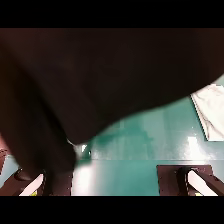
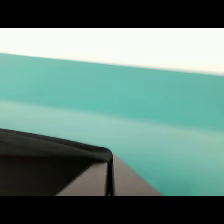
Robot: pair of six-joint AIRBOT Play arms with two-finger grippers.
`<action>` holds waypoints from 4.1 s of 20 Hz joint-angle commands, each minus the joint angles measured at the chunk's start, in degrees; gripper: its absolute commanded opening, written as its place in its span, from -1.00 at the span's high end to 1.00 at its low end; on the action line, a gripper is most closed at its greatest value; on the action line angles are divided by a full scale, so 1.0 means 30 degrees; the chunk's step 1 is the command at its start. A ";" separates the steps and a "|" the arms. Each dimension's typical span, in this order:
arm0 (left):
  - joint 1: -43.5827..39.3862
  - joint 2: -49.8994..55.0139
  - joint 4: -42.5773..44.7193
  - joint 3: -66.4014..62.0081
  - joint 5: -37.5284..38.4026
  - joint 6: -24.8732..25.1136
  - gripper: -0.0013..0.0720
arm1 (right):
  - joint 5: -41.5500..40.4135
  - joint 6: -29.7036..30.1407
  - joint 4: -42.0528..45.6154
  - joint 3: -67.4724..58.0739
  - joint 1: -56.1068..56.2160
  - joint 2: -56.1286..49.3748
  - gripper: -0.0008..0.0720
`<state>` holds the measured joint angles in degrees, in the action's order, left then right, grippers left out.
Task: Fold the shirts.
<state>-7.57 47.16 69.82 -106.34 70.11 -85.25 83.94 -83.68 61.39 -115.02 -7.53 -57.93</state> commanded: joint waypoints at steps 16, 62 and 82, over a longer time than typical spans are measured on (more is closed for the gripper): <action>0.0022 1.3559 -0.0998 0.7264 -0.5173 0.1778 0.90 | -0.2841 -0.0313 0.3519 0.5712 0.2382 -1.0965 0.95; -0.0634 0.9799 0.2186 -0.3133 -0.1166 0.0998 0.90 | -0.3075 0.0073 0.3038 0.6754 0.2186 -0.0692 0.95; -0.0634 0.2943 0.1683 -0.3687 -0.2747 -0.0073 0.90 | -0.0146 0.0189 0.2943 -0.2098 -0.0255 -0.0248 0.95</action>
<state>-9.52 50.54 74.96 -117.38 56.93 -85.47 81.91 -83.05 70.32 -121.27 -10.09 -54.50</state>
